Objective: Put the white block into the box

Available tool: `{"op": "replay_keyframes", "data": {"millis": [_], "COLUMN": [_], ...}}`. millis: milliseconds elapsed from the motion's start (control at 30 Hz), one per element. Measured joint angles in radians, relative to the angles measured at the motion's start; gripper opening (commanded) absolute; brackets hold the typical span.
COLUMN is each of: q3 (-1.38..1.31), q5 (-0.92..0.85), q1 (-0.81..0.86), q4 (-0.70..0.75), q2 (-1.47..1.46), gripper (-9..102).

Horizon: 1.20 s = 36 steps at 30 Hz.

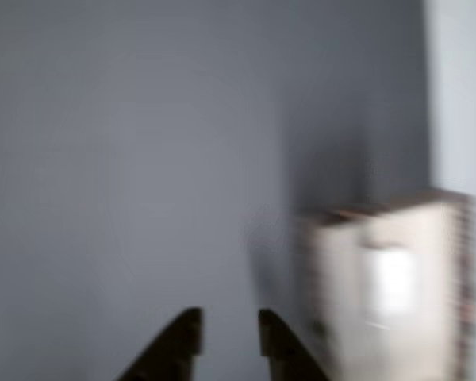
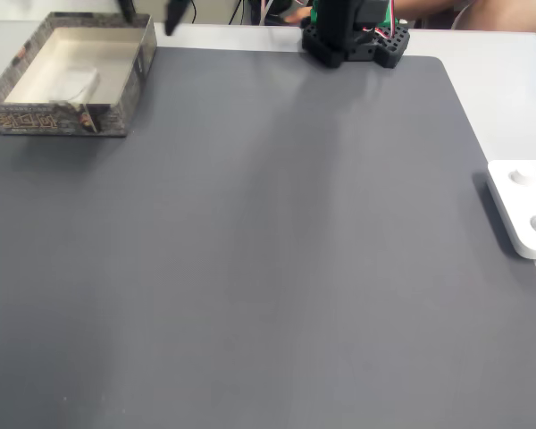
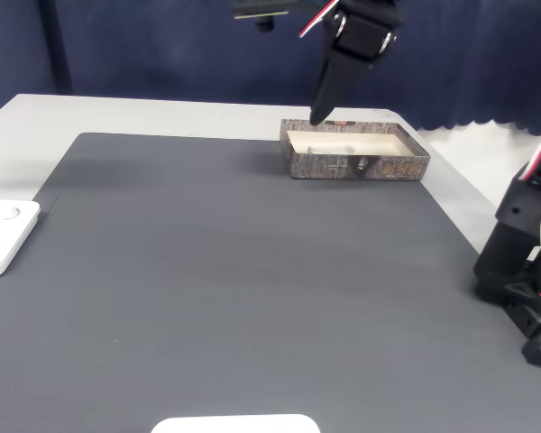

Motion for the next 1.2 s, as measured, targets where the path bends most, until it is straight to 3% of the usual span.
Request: {"op": "replay_keyframes", "data": {"millis": [333, 667, 867, 1200], "q3": [0.192, 0.428, 0.716, 0.974], "q5": [-0.336, -0.534, -0.615, -0.663], "q1": [-0.479, -0.761, -0.865, -0.894], "q4": [0.048, 0.005, -0.192, -0.224], "q2": [0.186, 0.351, 0.574, 0.856], "gripper": [-2, -2, -2, -2]}}
